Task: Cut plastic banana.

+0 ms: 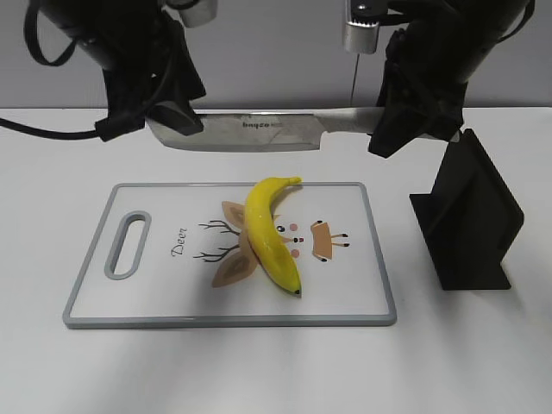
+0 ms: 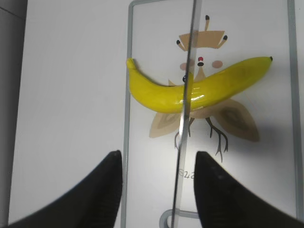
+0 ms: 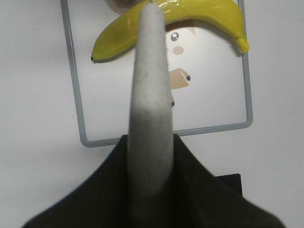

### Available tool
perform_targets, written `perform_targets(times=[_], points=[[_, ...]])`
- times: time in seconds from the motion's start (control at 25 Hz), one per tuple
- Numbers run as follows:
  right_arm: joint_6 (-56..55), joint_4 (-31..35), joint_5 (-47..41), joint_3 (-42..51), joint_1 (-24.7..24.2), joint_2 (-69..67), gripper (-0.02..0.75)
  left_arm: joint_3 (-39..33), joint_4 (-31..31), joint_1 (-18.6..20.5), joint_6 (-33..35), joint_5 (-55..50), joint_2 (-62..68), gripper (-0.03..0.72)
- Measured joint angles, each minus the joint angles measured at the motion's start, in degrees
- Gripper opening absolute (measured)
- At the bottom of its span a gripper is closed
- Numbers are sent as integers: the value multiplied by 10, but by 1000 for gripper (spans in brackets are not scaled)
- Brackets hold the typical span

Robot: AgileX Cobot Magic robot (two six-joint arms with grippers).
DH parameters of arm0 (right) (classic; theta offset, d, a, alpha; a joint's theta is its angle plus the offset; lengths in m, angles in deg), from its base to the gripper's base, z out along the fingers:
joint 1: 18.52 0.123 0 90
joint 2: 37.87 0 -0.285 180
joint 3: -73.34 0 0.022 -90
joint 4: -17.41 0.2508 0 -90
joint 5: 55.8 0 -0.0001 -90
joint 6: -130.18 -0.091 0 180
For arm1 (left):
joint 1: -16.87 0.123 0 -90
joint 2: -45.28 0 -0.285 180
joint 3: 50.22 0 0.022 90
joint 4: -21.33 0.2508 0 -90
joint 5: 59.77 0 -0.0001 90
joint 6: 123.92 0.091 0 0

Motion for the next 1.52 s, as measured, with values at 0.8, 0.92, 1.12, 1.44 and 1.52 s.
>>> perform_targets(times=[0.8, 0.92, 1.12, 1.44, 1.52], points=[[14, 3, 18, 0, 0, -2, 176, 0, 0, 0, 4, -18, 14, -9], [15, 4, 18, -2, 0, -14, 176, 0, 3, 0, 1, -19, 20, -9], [15, 0, 21, -2, 0, -45, 176, 1, 14, -4, -33, -18, 66, -9], [2, -5, 45, -2, 0, -102, 179, 1, 52, -14, -70, 3, 102, -9], [2, -5, 48, -1, 0, -114, 181, 1, 54, -14, -74, 5, 114, -9]])
